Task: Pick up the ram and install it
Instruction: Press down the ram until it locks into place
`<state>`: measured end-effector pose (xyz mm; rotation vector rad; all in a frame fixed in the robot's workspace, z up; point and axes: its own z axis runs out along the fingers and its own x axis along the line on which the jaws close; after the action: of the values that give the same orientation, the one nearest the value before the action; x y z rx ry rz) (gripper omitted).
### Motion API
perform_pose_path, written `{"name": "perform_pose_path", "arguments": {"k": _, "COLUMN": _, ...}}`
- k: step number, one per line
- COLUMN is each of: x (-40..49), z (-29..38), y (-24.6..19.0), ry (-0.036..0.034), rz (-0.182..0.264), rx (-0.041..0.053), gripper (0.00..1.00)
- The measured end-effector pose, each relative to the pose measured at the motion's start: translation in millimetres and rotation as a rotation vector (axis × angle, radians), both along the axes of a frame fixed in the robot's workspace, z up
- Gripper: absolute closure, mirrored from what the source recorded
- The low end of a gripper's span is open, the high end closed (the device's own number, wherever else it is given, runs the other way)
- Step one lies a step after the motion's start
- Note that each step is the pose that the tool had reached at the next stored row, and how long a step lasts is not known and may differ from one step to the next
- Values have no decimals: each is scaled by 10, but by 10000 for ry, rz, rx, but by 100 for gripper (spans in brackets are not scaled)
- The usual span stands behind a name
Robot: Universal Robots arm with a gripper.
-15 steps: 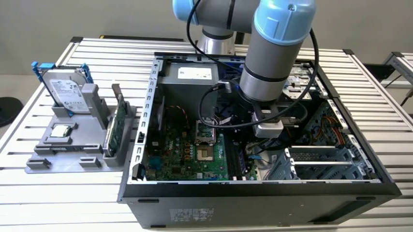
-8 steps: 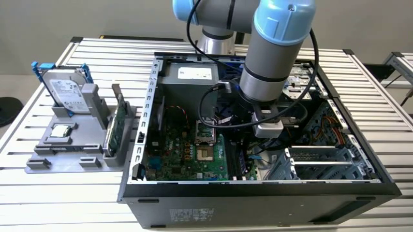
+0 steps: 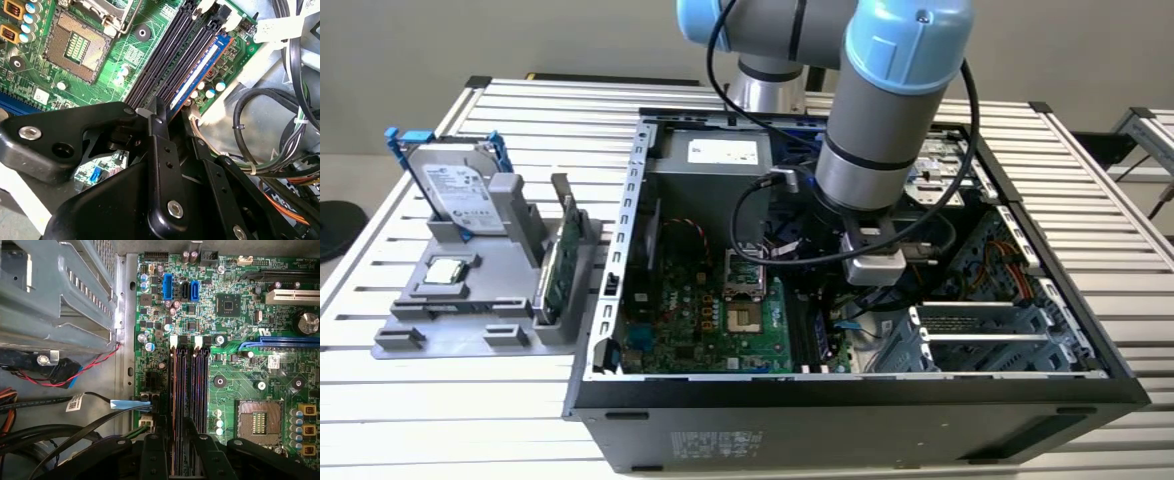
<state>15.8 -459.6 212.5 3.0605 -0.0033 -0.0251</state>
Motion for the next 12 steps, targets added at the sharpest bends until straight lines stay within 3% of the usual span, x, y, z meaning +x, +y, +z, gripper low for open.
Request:
{"name": "perform_pose_path", "arguments": {"k": 1, "x": 0, "z": 18, "y": 0, "ry": 0, "rz": -12, "rx": 3, "gripper": 0}}
{"name": "perform_pose_path", "arguments": {"k": 10, "x": 0, "z": 427, "y": -1, "ry": 2, "rz": -15, "rx": -1, "gripper": 0}}
{"name": "perform_pose_path", "arguments": {"k": 12, "x": 0, "z": 491, "y": -1, "ry": 1, "rz": -15, "rx": -1, "gripper": 0}}
